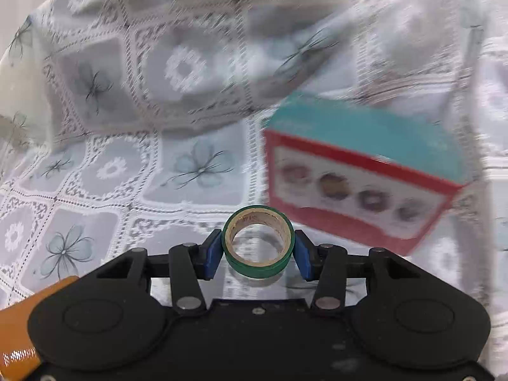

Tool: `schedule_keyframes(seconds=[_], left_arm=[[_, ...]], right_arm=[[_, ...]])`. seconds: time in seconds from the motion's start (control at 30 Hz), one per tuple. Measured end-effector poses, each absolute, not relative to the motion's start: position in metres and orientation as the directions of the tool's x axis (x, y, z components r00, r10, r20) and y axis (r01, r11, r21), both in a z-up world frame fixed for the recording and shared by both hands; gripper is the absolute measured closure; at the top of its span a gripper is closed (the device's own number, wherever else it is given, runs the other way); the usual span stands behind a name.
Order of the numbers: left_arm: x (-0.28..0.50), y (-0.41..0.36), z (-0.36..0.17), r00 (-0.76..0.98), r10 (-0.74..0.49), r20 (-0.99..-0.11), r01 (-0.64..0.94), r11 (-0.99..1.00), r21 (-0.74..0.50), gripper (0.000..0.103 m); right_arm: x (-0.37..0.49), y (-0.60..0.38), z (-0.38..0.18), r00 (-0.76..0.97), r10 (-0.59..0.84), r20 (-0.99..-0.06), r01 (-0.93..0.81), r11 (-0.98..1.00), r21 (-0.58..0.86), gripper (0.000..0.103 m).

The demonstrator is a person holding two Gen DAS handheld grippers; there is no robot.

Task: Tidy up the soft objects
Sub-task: 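Carry the white packet over the basket with the left tool while the right tool carries the tape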

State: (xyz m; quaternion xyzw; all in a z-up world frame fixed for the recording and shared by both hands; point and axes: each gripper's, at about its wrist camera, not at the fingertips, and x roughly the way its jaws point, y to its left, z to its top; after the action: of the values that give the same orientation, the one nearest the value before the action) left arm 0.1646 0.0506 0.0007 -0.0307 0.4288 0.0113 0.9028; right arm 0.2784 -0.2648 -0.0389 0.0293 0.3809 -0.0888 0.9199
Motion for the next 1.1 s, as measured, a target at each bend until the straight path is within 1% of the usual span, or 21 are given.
schedule_keyframes(seconds=[0.2,0.33,0.47,0.63,0.93,1.1], left_arm=[[0.138,0.044,0.008,0.62,-0.058,-0.783,-0.002,0.997,-0.076,0.053],[0.12,0.036,0.015,0.614,-0.095,-0.783,0.037,0.995,-0.092,0.053],[0.104,0.027,0.019,0.595,-0.133,-0.792,0.081,0.991,-0.106,0.053],[0.082,0.014,0.016,0.561,-0.171,-0.81,0.134,0.984,-0.114,0.053],[0.044,-0.006,0.007,0.496,-0.218,-0.841,0.218,0.968,-0.122,0.053],[0.025,-0.015,-0.004,0.453,-0.223,-0.863,0.259,0.959,-0.112,0.052]], right_arm=[[0.235,-0.291,-0.016,0.674,-0.26,-0.691,0.275,0.957,-0.092,0.058],[0.194,-0.309,-0.011,0.632,-0.33,-0.701,0.33,0.933,-0.141,0.058],[0.144,-0.314,-0.007,0.617,-0.334,-0.713,0.344,0.929,-0.138,0.058],[0.078,-0.302,-0.001,0.616,-0.276,-0.738,0.312,0.946,-0.093,0.057],[-0.011,-0.242,0.016,0.669,-0.07,-0.739,0.128,0.992,0.021,0.057],[-0.034,-0.223,0.023,0.649,0.02,-0.76,0.084,0.992,0.097,0.057]])
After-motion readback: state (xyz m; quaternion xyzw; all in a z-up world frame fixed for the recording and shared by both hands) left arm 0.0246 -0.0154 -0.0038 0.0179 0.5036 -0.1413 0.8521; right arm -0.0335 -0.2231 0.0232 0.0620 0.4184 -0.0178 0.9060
